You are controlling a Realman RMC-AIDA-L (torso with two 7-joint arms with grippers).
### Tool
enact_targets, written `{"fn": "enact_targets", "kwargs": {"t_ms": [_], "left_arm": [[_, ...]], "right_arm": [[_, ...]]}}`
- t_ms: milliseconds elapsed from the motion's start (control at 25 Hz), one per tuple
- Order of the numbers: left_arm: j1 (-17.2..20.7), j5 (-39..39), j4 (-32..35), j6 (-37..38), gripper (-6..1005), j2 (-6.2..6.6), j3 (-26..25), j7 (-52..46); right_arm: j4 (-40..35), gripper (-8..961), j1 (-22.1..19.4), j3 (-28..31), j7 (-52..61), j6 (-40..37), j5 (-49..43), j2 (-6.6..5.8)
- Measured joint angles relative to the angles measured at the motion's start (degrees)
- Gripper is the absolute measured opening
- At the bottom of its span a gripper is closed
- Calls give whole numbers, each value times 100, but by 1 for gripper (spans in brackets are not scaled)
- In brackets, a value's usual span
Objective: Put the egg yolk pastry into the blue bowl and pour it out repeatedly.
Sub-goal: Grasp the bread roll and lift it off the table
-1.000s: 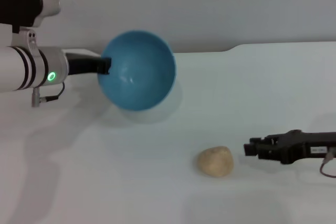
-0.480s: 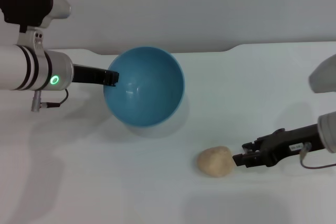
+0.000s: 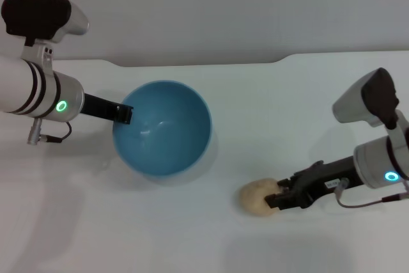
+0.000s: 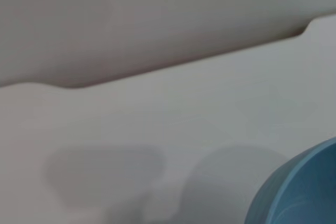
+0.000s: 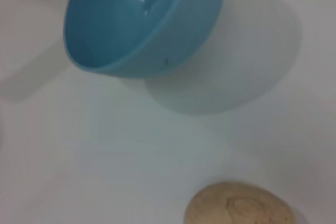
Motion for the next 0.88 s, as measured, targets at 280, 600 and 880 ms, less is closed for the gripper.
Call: {"fn": "enact_targets", "kwargs": {"t_ms": [280, 600, 880], "left_arm": [[-28, 71, 0, -104, 12, -11, 13, -56], [-59, 77, 1, -129, 12, -12, 20, -56], [-94, 81, 0, -165, 12, -12, 20, -33]], "right_arm": [[115, 440, 69, -603, -1, 502, 279, 6], [481, 429, 134, -1302, -46, 1246, 1053, 15], [726, 420, 199, -1411, 71, 1453, 1175, 23]]}}
